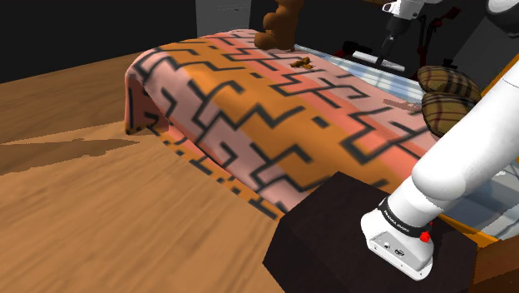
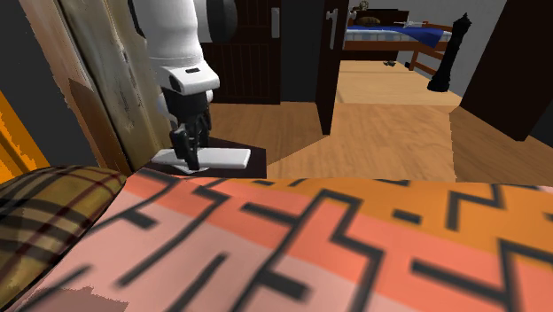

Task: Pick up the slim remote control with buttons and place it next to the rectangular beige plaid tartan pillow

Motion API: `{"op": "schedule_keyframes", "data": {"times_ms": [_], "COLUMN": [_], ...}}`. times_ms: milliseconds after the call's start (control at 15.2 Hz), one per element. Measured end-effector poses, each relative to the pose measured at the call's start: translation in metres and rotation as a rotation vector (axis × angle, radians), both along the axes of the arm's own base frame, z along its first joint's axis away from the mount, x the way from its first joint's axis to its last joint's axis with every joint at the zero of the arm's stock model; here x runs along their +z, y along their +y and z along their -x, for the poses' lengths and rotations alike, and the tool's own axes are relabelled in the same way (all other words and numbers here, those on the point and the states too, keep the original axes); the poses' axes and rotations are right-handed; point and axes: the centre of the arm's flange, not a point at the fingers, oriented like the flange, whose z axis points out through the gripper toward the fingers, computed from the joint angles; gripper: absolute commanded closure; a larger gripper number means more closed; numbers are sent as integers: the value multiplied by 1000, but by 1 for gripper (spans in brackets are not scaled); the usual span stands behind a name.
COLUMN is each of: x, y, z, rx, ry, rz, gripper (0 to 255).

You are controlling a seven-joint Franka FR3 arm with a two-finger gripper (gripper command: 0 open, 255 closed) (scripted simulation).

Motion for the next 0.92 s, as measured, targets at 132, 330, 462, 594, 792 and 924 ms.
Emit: {"op": "schedule_keyframes", "data": {"times_ms": [132, 330, 462, 594, 792, 924], "x": [1, 0, -2, 1, -10, -22], "y": [-20, -45, -63, -80, -88, -88], "z": [21, 48, 67, 89, 97, 98], "rx": [-1, -1, 0, -1, 0, 1], "ry": [0, 0, 0, 0, 0, 0], "rz": [0, 0, 0, 0, 0, 0], "gripper": [255, 255, 255, 255, 255, 255]}}
